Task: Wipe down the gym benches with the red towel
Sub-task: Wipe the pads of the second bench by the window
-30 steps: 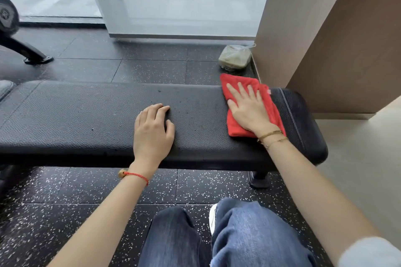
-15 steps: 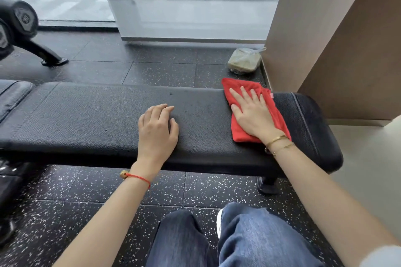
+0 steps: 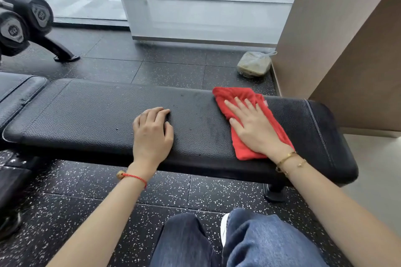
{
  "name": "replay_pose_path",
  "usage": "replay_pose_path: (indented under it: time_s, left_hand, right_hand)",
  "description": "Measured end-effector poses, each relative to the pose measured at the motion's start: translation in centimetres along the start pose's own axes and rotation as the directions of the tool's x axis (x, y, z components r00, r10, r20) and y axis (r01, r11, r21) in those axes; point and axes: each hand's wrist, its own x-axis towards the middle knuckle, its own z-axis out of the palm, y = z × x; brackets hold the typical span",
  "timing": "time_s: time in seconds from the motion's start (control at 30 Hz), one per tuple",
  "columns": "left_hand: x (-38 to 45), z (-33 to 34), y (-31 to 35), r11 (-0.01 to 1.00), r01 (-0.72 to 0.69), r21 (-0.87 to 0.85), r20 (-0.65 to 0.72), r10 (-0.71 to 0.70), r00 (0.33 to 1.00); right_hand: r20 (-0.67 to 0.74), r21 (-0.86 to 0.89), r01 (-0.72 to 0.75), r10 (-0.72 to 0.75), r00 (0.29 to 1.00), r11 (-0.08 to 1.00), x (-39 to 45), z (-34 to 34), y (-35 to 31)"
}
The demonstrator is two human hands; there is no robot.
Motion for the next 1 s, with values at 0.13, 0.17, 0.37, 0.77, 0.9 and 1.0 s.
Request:
replay_pose_path:
  time_s: [0.13,0.17,0.37,0.77,0.9,1.0]
  left_hand:
    - [0.0,0.0,0.1,1.000,0.020,0.001,-0.001,-0.020,1.000]
    - [0.0,0.0,0.1,1.000,0.020,-0.001,0.003,-0.020,1.000]
    - [0.1,-0.2,-0.3,1.000,0.002,-0.007,0.015,-0.002,1.000]
    - [0.1,0.0,-0.5,1.000,0.006,-0.012,0.013,-0.006,1.000]
    - [0.1,-0.1,-0.5,1.000,-0.003,-0.017,0.006,0.003,1.000]
    - [0.0,-0.1,-0.6,1.000,-0.008,-0.021,0.001,0.008,1.000]
  right_hand:
    - [0.024,-0.007,-0.105,0.105,0.994,0.994,4.1,0.3,-2.6]
    - [0.032,0.000,-0.062,0.062,0.998,0.998,4.2,0.6,-3.8]
    - [0.029,0.018,0.218,-0.219,0.975,0.976,-1.3,1.2,-4.7]
    - [0.019,-0.022,0.023,-0.023,1.000,0.999,3.6,1.4,-5.3]
    - [0.019,-0.013,0.224,-0.223,0.975,0.975,-1.2,1.2,-5.5]
    - [-0.001,0.005,0.196,-0.196,0.981,0.981,-3.0,0.5,-2.8]
